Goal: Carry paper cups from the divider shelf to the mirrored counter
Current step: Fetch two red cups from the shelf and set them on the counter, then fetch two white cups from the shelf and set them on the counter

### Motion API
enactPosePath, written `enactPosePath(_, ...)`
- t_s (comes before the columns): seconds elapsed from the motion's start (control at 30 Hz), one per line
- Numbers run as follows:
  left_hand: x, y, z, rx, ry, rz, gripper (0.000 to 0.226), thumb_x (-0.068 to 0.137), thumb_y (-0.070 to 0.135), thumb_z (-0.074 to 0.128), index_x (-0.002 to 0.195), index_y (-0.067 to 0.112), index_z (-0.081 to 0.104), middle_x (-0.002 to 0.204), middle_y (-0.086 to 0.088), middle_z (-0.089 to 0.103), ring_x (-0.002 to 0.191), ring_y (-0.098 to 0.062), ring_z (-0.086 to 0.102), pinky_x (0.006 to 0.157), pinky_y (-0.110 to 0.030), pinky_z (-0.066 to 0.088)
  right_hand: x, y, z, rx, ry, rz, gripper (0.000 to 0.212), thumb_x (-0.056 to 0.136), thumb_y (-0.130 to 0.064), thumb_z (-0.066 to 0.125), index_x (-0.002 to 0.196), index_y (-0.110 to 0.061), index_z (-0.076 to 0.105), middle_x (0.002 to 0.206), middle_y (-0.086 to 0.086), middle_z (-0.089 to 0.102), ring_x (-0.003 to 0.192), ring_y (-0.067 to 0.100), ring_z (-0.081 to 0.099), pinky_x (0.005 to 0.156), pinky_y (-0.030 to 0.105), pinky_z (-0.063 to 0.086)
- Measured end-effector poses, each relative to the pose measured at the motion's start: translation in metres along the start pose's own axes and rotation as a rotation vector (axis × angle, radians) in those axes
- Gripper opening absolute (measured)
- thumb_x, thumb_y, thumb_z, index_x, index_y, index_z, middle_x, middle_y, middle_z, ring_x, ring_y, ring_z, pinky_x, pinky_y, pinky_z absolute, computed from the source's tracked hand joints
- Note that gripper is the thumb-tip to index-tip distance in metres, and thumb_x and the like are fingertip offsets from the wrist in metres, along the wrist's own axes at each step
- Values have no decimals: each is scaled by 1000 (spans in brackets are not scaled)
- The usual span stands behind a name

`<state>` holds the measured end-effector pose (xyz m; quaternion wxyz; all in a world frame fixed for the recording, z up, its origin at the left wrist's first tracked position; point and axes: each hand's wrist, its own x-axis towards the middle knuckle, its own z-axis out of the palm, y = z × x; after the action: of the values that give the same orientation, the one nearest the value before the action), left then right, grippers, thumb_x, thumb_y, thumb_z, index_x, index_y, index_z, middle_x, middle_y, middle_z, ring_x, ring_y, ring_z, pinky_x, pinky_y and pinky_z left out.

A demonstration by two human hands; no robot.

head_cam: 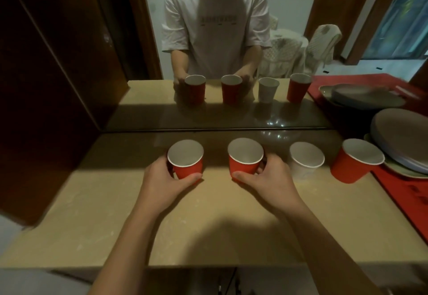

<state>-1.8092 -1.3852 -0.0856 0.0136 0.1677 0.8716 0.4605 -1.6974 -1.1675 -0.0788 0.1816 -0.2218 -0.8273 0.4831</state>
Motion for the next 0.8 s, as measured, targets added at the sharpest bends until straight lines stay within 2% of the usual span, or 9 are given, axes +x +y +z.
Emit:
enactPosePath(0.07, -1, -1, -1, 122, -15, 5, 79, 53, 56, 85, 118, 20, 56, 103, 12, 60, 88, -4, 56, 68, -16, 43, -3, -1, -2, -67, -6, -14, 63, 53, -40, 88, 105, -26, 55, 110, -1, 67, 100, 12, 62, 88, 40, 53)
enactPosePath(0.13, -4, 0, -5, 339, -61, 24, 81, 55, 70, 76, 116, 22, 54, 106, 3, 61, 96, -14, 55, 76, -30, 48, -10, 1, -5, -152, -13, -36, 63, 58, -41, 86, 110, -21, 56, 112, 0, 64, 102, 15, 59, 88, 40, 51)
enactPosePath(0.23, -14, -3, -15, 641, -50, 102, 82, 65, 86, 49, 117, 22, 53, 114, -3, 61, 106, -21, 53, 87, -39, 48, -26, 6, -13, -268, -2, -95, 64, 71, -44, 77, 126, -22, 51, 122, -4, 58, 109, 11, 55, 92, 35, 48)
enactPosePath(0.3, -21, -7, -23, 743, -10, 176, 83, 73, 86, 34, 123, 22, 53, 119, -4, 61, 109, -23, 54, 90, -42, 48, -39, 9, -20, -397, 33, -169, 66, 79, -48, 68, 136, -24, 44, 128, -8, 54, 114, 9, 51, 92, 29, 45)
enactPosePath(0.4, -34, -14, -30, 793, 14, 254, 73, 78, 78, 36, 124, 25, 55, 120, -3, 61, 110, -25, 55, 88, -42, 47, -57, 10, -29, -606, 63, -274, 60, 84, -54, 56, 136, -28, 41, 127, -9, 52, 111, 10, 50, 81, 24, 41)
enactPosePath(0.47, -45, -16, -30, 810, 13, 280, 66, 79, 73, 41, 121, 24, 56, 119, -3, 62, 108, -27, 56, 85, -42, 46, -68, 12, -33, -701, 59, -308, 55, 86, -55, 52, 132, -26, 45, 124, -7, 53, 109, 11, 50, 79, 25, 43)
enactPosePath(0.6, -70, -12, -27, 808, -5, 282, 63, 79, 67, 43, 120, 22, 58, 119, -5, 62, 108, -29, 56, 83, -43, 47, -83, 17, -39, -806, 54, -344, 54, 85, -55, 50, 126, -21, 54, 119, -2, 58, 108, 16, 51, 80, 29, 45)
enactPosePath(0.8, -90, 5, -26, 799, -28, 313, 66, 79, 66, 42, 124, 20, 57, 124, -4, 61, 110, -28, 55, 87, -43, 47, -103, 16, -53, -857, 76, -337, 57, 85, -54, 51, 130, -19, 52, 121, 4, 59, 110, 20, 52, 84, 33, 47)
